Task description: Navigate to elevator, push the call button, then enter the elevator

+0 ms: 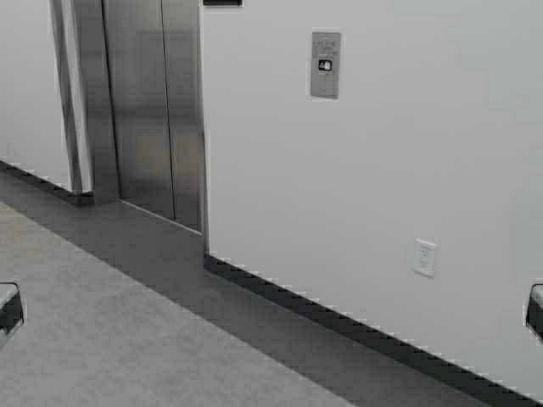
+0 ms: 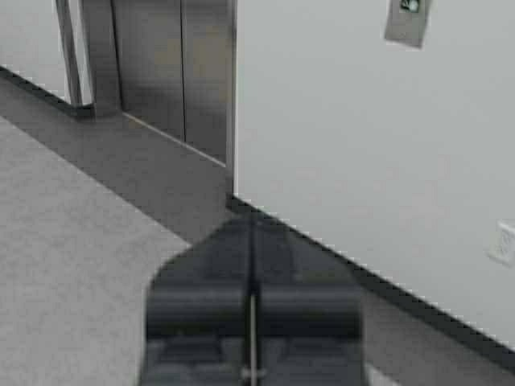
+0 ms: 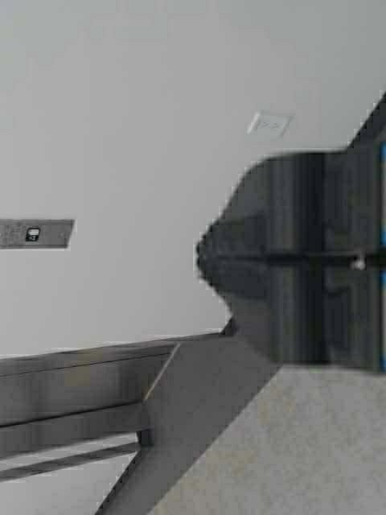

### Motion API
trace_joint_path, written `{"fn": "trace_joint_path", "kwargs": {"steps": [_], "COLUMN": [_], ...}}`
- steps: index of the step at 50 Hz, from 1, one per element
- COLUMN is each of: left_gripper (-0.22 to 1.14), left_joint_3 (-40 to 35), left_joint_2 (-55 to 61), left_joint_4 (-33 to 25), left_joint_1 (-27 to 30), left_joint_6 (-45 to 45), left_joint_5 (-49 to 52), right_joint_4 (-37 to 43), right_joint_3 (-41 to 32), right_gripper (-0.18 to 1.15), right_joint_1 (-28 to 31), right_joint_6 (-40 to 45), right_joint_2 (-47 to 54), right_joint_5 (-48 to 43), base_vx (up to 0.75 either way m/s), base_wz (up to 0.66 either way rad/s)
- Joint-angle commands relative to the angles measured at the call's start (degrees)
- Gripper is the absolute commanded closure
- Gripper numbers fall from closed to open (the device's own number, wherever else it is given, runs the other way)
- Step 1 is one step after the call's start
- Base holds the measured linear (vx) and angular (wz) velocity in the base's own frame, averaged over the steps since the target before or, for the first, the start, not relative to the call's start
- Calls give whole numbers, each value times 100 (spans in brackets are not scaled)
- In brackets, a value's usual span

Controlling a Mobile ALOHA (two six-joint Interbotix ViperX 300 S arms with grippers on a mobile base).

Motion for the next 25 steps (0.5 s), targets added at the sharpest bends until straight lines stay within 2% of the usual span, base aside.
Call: {"fn": "trace_joint_path", "kwargs": {"steps": [1, 14, 25], "left_gripper": [89, 89, 89], "left_joint_3": [-26, -35, -88], "left_joint_2": [-53, -88, -18], "left_joint_4": [-9, -26, -26], "left_joint_1": [0, 0, 0], "left_joint_6": [-9, -158, -149], "left_joint_5": [-44, -44, -44], "right_joint_4": [-53, -246, -325], "right_joint_3": [-114, -272, -132], "right_gripper": [92, 92, 92], "right_joint_1": [0, 0, 9], "right_joint_6": [0, 0, 18], "right_joint_2": [70, 132, 35], "right_joint_5": [-18, -18, -18], "base_vx": [63, 58, 55], "base_wz": [6, 17, 27]}}
